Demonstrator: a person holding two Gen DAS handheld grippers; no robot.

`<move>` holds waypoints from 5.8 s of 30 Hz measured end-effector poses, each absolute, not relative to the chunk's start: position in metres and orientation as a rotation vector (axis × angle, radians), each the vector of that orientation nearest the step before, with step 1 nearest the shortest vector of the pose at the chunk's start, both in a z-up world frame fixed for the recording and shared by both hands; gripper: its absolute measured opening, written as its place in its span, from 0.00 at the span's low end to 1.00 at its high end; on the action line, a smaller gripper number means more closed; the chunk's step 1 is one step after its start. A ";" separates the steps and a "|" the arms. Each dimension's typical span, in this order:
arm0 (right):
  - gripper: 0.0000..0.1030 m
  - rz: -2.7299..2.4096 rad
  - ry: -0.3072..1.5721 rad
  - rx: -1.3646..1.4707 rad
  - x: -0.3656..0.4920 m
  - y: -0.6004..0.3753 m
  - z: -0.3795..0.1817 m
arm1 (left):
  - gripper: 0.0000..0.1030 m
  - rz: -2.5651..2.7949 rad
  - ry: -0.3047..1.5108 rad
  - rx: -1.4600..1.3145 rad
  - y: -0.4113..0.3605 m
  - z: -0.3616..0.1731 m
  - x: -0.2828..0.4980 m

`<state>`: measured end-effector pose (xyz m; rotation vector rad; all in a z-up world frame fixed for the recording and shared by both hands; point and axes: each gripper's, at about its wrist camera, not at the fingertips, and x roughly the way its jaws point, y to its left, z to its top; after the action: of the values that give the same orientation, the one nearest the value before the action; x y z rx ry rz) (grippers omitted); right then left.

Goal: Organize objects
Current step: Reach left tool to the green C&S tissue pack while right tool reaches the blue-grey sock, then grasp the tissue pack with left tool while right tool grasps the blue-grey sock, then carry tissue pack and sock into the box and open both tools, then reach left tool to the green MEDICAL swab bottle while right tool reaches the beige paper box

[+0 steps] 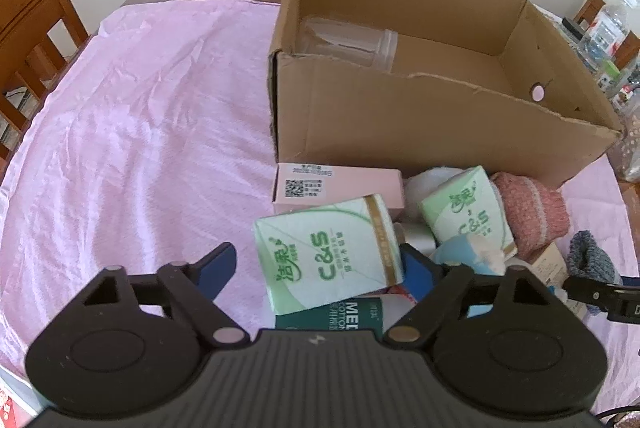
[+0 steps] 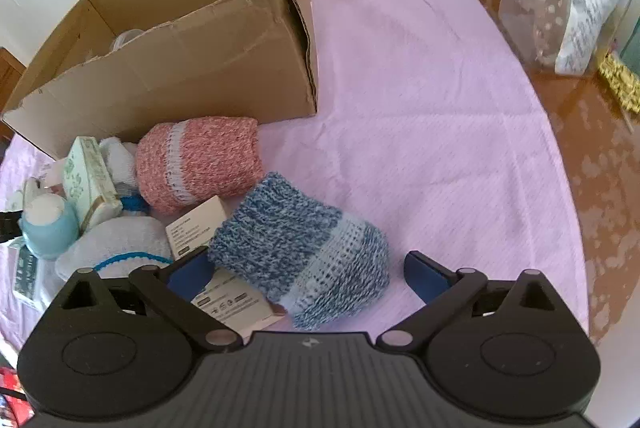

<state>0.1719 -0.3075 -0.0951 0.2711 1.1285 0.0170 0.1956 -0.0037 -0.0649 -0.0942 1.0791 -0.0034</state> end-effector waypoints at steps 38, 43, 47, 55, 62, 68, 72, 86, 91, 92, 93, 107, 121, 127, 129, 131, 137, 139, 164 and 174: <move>0.96 0.083 1.126 0.287 0.185 -0.312 -0.091 | 0.68 -0.124 1.097 0.046 -0.013 -0.051 0.210; 0.82 0.101 1.135 0.250 0.183 -0.305 -0.091 | 0.67 -0.137 1.099 0.069 -0.013 -0.049 0.211; 0.79 0.096 1.125 0.224 0.181 -0.302 -0.085 | 0.67 -0.155 1.101 0.097 -0.013 -0.043 0.211; 0.79 0.130 1.096 0.136 0.176 -0.295 -0.055 | 0.67 -0.237 1.109 0.159 -0.014 -0.017 0.205; 0.79 0.179 1.032 0.045 0.181 -0.278 -0.015 | 0.67 -0.291 1.043 0.174 -0.022 0.018 0.214; 0.79 0.222 0.953 -0.003 0.195 -0.263 0.018 | 0.67 -0.305 0.969 0.177 -0.033 0.040 0.233; 0.79 0.238 0.904 -0.014 0.209 -0.257 0.035 | 0.67 -0.308 0.938 0.171 -0.038 0.047 0.250; 0.79 0.246 0.870 -0.039 0.250 -0.253 0.046 | 0.93 -0.247 0.915 0.126 -0.032 0.032 0.276; 0.79 0.249 0.891 -0.051 0.259 -0.249 0.039 | 0.93 -0.229 0.917 0.113 -0.026 0.027 0.273; 0.79 0.250 0.895 -0.051 0.262 -0.249 0.037 | 0.93 -0.225 0.920 0.104 -0.024 0.026 0.272; 0.79 0.250 0.898 -0.052 0.265 -0.248 0.036 | 0.94 -0.222 0.923 0.096 -0.022 0.026 0.272; 0.79 0.241 0.920 -0.106 0.321 -0.242 0.026 | 0.94 -0.160 0.956 -0.010 0.002 0.011 0.267; 1.00 0.205 0.875 -0.140 0.336 -0.240 0.029 | 0.94 -0.143 0.965 0.007 0.000 0.008 0.264; 1.00 0.205 0.879 -0.111 0.321 -0.244 0.034 | 0.94 -0.136 0.951 0.000 0.000 0.012 0.250; 1.00 0.203 0.871 -0.100 0.311 -0.245 0.035 | 0.96 -0.136 0.926 -0.002 0.000 0.011 0.242; 1.00 0.205 0.849 -0.086 0.298 -0.247 0.035 | 0.96 -0.110 0.937 -0.003 0.000 0.009 0.235; 1.00 0.178 0.848 -0.032 0.255 -0.255 0.025 | 0.96 -0.095 0.944 -0.020 0.001 0.002 0.206; 1.00 0.167 0.851 -0.029 0.241 -0.258 0.020 | 0.96 -0.086 0.950 -0.013 0.000 -0.001 0.198; 1.00 0.135 1.104 0.005 0.149 -0.276 -0.080 | 0.97 -0.042 1.081 -0.012 -0.015 -0.061 0.154; 1.00 0.099 1.117 -0.069 0.155 -0.269 -0.101 | 0.97 -0.050 1.119 -0.009 -0.013 -0.076 0.159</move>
<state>0.1547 -0.2688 -0.1013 -0.0688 1.1166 0.0992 0.1590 -0.0126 -0.0764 -0.0090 1.1192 -0.0504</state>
